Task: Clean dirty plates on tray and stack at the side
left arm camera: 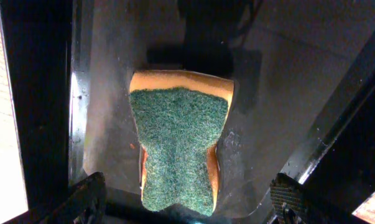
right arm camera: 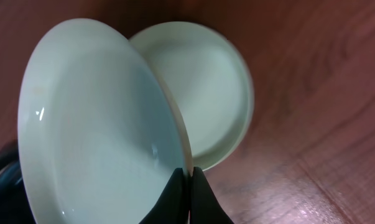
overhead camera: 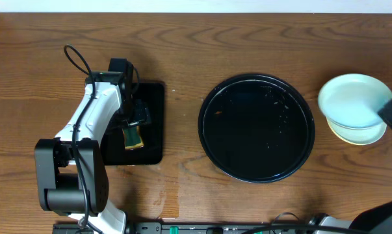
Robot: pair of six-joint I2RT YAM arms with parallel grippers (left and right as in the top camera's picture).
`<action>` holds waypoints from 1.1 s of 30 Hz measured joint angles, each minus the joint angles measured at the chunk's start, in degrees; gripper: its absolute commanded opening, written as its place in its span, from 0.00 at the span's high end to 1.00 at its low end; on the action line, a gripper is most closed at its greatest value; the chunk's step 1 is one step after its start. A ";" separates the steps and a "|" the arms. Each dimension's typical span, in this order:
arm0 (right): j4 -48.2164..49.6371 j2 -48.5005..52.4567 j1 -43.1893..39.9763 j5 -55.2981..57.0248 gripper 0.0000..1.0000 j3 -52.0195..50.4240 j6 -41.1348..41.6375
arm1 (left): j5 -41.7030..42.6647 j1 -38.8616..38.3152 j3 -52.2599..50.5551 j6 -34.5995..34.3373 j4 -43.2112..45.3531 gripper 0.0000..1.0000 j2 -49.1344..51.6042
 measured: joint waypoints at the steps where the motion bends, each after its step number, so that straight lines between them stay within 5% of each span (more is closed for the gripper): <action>1: 0.31 1.01 -1.25 -0.13 0.99 -0.02 0.42 | 0.00 0.00 0.00 0.00 0.00 0.15 0.00; 9: 1.81 10.62 -4.76 -0.13 0.98 0.00 2.67 | 0.00 0.00 0.00 0.00 0.00 0.15 0.00; 14: 4.87 12.92 -4.79 1.03 0.63 0.00 2.01 | 0.00 0.00 0.00 0.00 -0.02 0.15 0.00; 23: 4.55 10.84 -3.91 -17.35 0.55 0.07 -8.66 | 0.00 0.00 0.00 0.00 0.00 0.15 0.00; 33: -2.75 -4.61 16.22 -28.24 0.44 0.07 -17.18 | 0.02 0.00 0.00 0.00 -0.02 0.15 0.00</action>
